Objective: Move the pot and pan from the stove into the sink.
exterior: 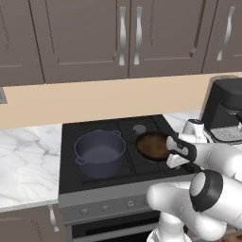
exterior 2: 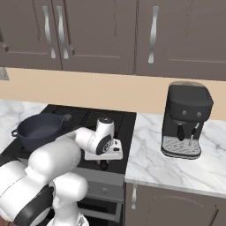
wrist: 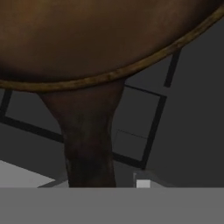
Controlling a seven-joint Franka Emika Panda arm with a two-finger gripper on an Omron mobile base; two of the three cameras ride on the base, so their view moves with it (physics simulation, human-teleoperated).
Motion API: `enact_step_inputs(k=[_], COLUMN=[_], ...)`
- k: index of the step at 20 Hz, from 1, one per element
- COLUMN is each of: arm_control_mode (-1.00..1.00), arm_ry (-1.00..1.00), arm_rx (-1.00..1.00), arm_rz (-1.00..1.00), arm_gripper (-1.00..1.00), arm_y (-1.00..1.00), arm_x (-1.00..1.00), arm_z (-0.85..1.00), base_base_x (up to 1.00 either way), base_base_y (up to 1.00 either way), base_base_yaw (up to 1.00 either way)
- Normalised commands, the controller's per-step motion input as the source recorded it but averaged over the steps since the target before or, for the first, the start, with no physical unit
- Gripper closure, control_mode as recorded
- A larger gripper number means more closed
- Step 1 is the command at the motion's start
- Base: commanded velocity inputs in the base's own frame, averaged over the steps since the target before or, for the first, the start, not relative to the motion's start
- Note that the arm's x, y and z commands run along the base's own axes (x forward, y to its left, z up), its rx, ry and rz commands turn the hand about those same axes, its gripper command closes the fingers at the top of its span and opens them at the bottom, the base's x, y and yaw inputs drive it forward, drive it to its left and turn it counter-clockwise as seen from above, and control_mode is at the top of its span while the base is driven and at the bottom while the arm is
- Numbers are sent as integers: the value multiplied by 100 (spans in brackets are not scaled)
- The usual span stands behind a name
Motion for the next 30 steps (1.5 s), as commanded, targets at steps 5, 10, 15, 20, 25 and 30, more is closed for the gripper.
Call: enact_step_inputs(k=[5, 10, 15, 20, 25, 30], arm_control_mode=[-100, -100, -100, -100, -100, -100], arm_ry=[0, -3, -2, 0, 0, -1], arm_rx=[1, 2, 0, 0, -2, -4], arm_rz=[0, 0, 5, 11, 15, 17], arm_gripper=[100, 100, 100, 100, 100, 100], arm_y=[0, 0, 1, 13, 21, 26], arm_x=[0, -13, -31, -48, -64, -71], arm_z=[32, 62, 67, 63, 47, 32], base_base_x=[0, 0, 0, 0, 0, 0], base_base_y=[0, 0, 0, 0, 0, 0], base_base_yaw=[0, 0, 0, 0, 0, 0])
